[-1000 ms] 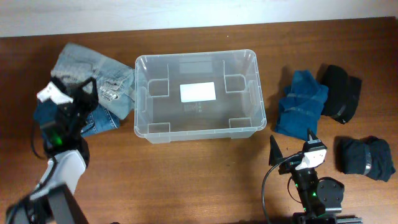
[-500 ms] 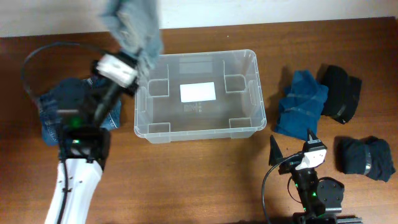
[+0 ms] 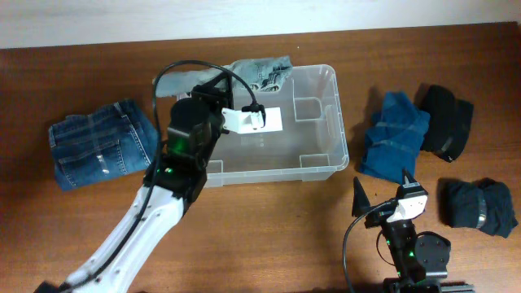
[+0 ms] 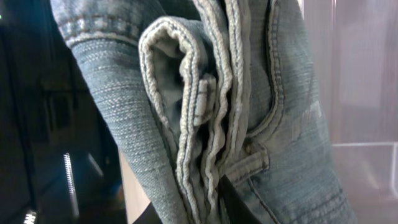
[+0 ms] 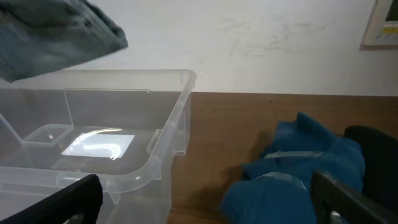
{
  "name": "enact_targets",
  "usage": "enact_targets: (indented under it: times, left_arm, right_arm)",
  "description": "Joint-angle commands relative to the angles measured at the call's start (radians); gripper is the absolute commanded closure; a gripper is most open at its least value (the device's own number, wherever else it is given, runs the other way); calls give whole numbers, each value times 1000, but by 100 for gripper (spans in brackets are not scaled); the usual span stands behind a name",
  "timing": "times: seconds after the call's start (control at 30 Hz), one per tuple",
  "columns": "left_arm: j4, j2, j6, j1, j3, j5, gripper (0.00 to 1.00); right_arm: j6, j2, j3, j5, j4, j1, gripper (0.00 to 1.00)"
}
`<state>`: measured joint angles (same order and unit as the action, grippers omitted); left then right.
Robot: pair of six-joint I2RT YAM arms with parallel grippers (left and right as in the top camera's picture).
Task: Pack container
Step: 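Carry the light-blue jeans into the bin and release them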
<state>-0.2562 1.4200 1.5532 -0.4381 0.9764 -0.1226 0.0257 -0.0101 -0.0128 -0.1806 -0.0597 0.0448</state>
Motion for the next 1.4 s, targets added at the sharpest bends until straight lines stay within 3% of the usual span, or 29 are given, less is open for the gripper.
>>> enact_targets:
  times: [0.0, 0.23, 0.43, 0.5, 0.53, 0.57, 0.77, 0.83, 0.93, 1.2, 1.3, 1.37]
  left_arm:
    - [-24, 63, 128, -1, 25, -35, 100]
    - [103, 135, 120, -42, 25, -36, 99]
    - [334, 135, -148, -133, 25, -88, 97]
    - [369, 135, -243, -148, 25, -89, 73]
    - [378, 134, -292, -154, 25, -95, 44]
    - [381, 134, -389, -165, 25, -135, 1]
    - [217, 94, -885, -176, 46, -441, 0]
    - [217, 48, -983, -176, 89, -477, 0]
    - [294, -31, -1099, -176, 173, -476, 0]
    - [525, -150, -1203, -167, 246, -413, 0]
    - [641, -151, -1464, -69, 246, -376, 0]
    - [722, -150, -1617, 76, 246, -245, 0]
  right_arm:
    - [6, 6, 7, 9, -4, -6, 2]
    - [6, 6, 7, 9, -4, -6, 2]
    - [6, 6, 7, 9, -4, -6, 2]
    - [6, 6, 7, 9, -4, -6, 2]
    - [6, 6, 7, 9, -4, -6, 2]
    - [6, 6, 7, 9, -4, -6, 2]
    - [6, 6, 7, 9, -4, -6, 2]
    - [6, 6, 7, 9, -4, -6, 2]
    - [6, 6, 7, 9, -4, -6, 2]
    - [6, 6, 7, 9, -4, -6, 2]
    - [5, 6, 7, 9, -4, -6, 2]
    - [6, 6, 7, 9, -4, -6, 2]
